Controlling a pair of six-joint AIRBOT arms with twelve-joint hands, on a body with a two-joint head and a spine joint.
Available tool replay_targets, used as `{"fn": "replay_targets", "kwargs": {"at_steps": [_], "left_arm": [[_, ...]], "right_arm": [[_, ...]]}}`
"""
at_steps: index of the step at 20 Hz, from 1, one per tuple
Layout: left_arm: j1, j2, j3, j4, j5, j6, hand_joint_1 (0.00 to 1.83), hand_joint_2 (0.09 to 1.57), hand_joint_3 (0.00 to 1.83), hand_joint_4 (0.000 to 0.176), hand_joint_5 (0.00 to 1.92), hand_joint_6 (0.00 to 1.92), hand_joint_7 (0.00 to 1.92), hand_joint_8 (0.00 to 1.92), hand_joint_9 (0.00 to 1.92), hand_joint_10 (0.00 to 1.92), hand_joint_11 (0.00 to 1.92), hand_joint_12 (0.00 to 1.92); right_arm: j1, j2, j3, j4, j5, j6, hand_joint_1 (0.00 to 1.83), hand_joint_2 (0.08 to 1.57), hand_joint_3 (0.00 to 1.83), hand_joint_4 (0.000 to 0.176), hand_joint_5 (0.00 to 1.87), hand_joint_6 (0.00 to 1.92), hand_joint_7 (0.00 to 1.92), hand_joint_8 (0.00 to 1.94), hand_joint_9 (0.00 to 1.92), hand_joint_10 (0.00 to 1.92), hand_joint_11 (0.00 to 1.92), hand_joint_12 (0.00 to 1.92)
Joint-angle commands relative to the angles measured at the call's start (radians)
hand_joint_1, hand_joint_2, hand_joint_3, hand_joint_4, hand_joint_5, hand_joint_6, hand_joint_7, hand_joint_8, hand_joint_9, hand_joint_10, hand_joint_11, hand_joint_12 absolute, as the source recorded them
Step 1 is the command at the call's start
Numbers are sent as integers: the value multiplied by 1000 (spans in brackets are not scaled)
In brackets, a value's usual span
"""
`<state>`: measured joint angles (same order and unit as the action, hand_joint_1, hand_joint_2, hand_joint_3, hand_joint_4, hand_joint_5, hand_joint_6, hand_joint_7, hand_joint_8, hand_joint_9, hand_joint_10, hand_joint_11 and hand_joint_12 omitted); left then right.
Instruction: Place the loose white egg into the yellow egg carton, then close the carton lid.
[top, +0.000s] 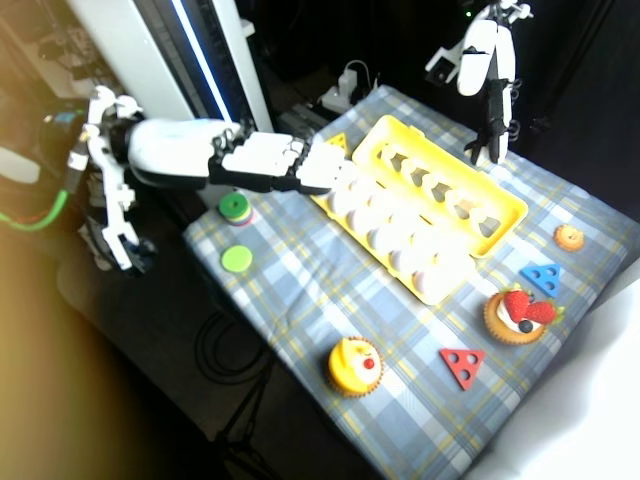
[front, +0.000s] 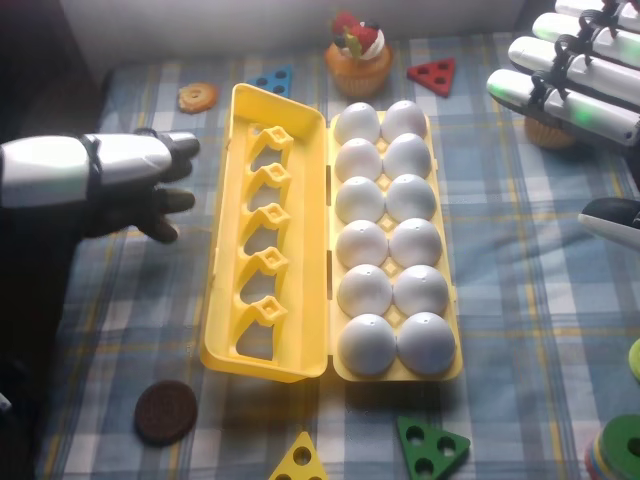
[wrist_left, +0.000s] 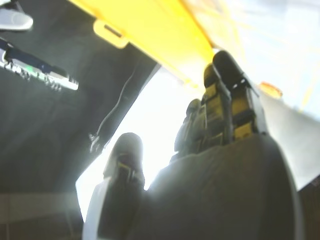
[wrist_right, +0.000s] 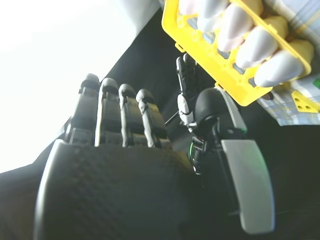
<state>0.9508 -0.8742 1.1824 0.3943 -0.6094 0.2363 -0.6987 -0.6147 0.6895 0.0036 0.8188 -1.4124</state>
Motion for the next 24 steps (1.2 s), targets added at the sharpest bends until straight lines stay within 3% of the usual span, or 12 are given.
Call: {"fn": "replay_targets", "kwargs": {"at_steps": [1,3,10,11,12,15,16,17,18,21,22,24], "left_arm": [[-9,-12,4,-17,-99,-21,0,1331,0,24,0,0,0,0,287,40,42,1338],[-9,-26,8,-5,-110,-37,0,1342,0,42,0,0,0,0,331,43,91,1291],[-19,7,-43,5,-247,-29,0,1265,0,37,0,0,0,0,369,12,237,1092],[-25,15,-57,2,-267,-12,0,1276,3,35,0,0,0,0,398,13,313,1056],[-33,20,-67,2,-285,2,0,1291,9,3,0,0,0,0,405,15,329,1067],[-87,23,-85,47,-280,37,0,1276,1,37,0,0,0,0,333,19,169,1304],[-115,17,-84,77,-261,37,0,1275,0,50,0,0,0,0,297,5,38,1326],[-142,7,-80,107,-240,37,0,1303,8,73,0,0,0,0,225,8,1,1169],[-182,-12,-69,158,-203,26,0,1324,11,70,0,0,0,0,209,4,0,1118],[-293,-91,-9,357,-124,-113,0,1348,14,74,0,0,0,0,163,1,0,1247],[-327,-113,2,420,-103,-146,0,1338,4,53,0,0,1,0,163,3,0,1361],[-378,-160,28,552,-73,-226,0,1387,13,10,0,0,0,0,77,8,0,1279]], "right_arm": [[6,7,0,5,130,-3,468,1380,0,18,0,0,0,0,0,0,0,0],[6,7,0,7,130,-3,466,1379,0,18,0,0,0,0,0,0,0,0],[0,9,0,17,130,-3,419,1400,4,14,0,0,0,0,0,0,0,0],[0,9,1,19,130,-3,470,1392,0,14,0,0,0,0,0,0,0,0],[0,9,1,21,130,-3,453,1396,1,0,0,0,0,0,0,0,0,0],[-1,9,1,24,130,-3,447,1394,0,0,0,0,0,0,0,0,0,0],[-1,9,1,25,132,-3,447,1396,1,9,0,0,0,0,0,0,0,0],[-1,9,1,27,134,-3,422,1401,3,45,0,0,0,0,0,0,0,0],[-4,11,1,33,139,-3,435,1401,2,48,0,0,0,0,0,0,0,0],[-21,28,-6,42,172,-3,467,1378,0,26,0,0,0,0,0,0,0,0],[-28,35,-10,46,184,-3,517,1362,0,65,0,0,0,0,0,0,18,16],[-36,41,-11,55,199,-3,561,1362,0,30,0,0,0,0,0,0,15,29]]}}
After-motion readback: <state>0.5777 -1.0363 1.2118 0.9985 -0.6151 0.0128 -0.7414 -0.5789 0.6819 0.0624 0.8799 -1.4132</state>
